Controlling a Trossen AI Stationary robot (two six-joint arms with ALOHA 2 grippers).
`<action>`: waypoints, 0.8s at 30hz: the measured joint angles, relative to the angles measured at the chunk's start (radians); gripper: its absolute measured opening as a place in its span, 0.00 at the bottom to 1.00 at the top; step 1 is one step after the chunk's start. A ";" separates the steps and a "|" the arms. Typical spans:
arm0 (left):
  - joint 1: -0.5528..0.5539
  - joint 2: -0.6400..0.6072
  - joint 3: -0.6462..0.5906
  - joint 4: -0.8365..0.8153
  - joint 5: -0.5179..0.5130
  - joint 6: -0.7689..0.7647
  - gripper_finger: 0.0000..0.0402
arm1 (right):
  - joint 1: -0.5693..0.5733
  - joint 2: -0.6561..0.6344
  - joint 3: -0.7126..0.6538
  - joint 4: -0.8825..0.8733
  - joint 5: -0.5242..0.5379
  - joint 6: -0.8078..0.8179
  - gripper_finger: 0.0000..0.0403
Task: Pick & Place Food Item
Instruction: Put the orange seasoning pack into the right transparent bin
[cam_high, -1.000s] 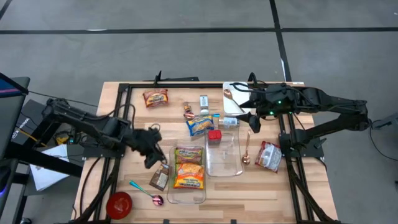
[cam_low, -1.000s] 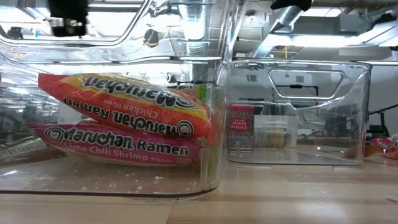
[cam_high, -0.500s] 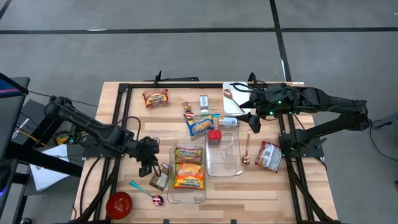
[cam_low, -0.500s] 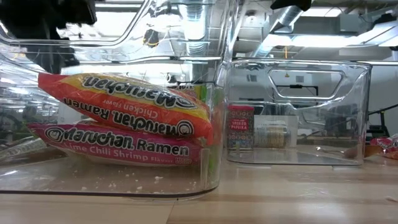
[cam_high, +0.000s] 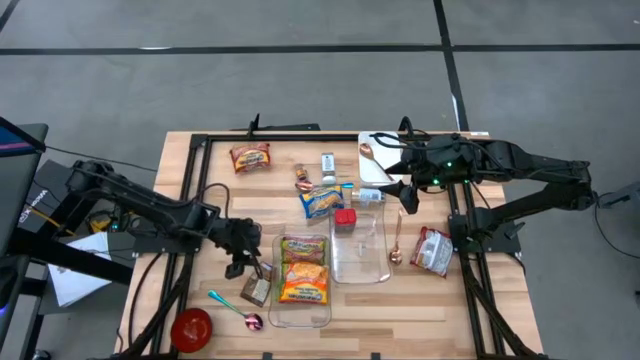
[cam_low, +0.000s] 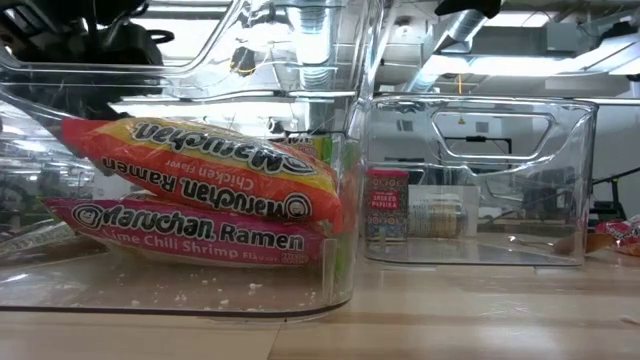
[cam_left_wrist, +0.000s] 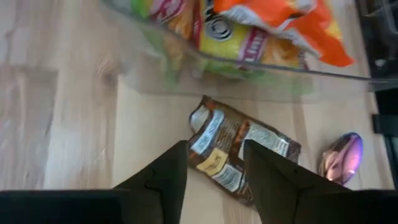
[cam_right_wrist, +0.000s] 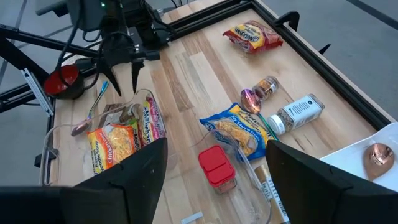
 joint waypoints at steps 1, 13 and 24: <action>0.013 0.005 -0.005 0.011 0.022 0.022 0.40 | 0.000 0.000 0.000 0.000 0.000 0.000 0.66; 0.123 0.179 -0.012 0.171 0.163 0.165 0.44 | 0.000 0.000 0.000 -0.004 0.033 0.019 0.66; 0.107 0.292 -0.011 0.233 0.187 0.182 0.43 | -0.005 0.000 0.000 -0.035 0.035 0.038 0.66</action>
